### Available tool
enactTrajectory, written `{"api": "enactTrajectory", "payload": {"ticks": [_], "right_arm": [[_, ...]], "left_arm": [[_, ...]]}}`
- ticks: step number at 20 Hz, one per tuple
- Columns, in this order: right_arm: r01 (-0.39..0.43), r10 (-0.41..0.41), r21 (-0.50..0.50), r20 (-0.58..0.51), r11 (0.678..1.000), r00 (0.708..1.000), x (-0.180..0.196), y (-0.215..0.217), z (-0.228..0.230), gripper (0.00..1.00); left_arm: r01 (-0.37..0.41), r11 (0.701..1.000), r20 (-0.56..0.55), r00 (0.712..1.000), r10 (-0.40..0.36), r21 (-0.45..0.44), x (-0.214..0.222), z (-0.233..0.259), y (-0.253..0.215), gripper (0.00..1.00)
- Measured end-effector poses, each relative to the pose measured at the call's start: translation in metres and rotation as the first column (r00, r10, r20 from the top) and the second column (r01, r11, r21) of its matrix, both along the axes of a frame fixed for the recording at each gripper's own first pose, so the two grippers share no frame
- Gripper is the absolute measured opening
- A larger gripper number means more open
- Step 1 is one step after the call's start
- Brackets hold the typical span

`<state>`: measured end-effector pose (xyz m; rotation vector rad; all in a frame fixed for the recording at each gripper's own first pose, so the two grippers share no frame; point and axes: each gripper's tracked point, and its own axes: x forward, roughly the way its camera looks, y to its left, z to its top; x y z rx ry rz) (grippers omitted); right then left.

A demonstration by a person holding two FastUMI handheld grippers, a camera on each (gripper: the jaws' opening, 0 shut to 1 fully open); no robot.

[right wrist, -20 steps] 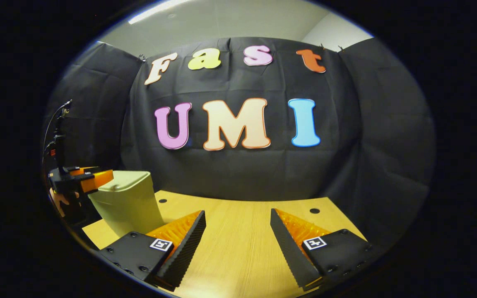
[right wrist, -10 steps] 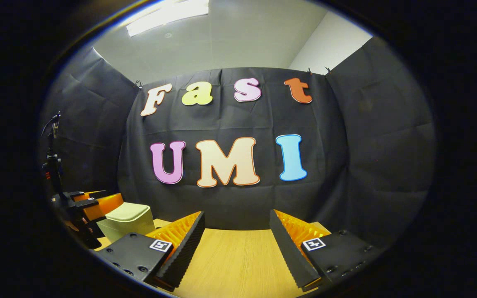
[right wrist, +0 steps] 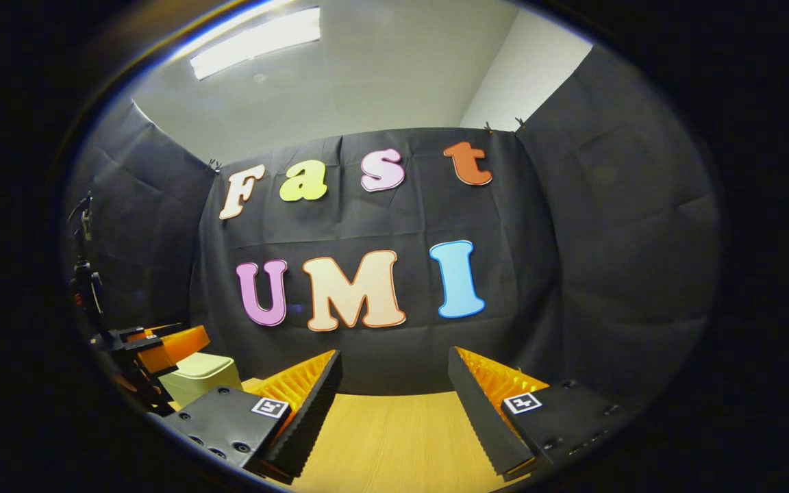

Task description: Press the lid of the desktop garbage bin to open it, pick up the crumpled paper on the desktop and throw it into the bin, then pick up the pop can on the desktop and drop it into the bin, and finally close the garbage bin lid.

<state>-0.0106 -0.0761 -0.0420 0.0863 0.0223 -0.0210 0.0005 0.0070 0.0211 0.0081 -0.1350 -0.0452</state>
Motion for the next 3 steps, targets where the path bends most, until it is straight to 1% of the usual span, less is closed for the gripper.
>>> {"api": "enactTrajectory", "payload": {"ticks": [1,2,3], "right_arm": [[0.005,-0.005,-0.002,0.004,1.0,1.0,-0.001,-0.006,0.002,0.98],[0.01,-0.01,-0.006,0.009,1.0,1.0,0.0,-0.012,0.002,0.95],[0.014,-0.014,-0.012,0.01,1.0,1.0,0.001,-0.016,0.003,0.97]], "left_arm": [[0.007,1.0,-0.001,1.0,-0.007,0.008,0.001,0.001,-0.008,0.93],[0.013,1.0,-0.001,1.0,-0.013,0.012,0.001,0.001,-0.015,0.91],[0.021,1.0,-0.006,1.0,-0.021,0.013,0.002,0.0,-0.022,0.93]]}}
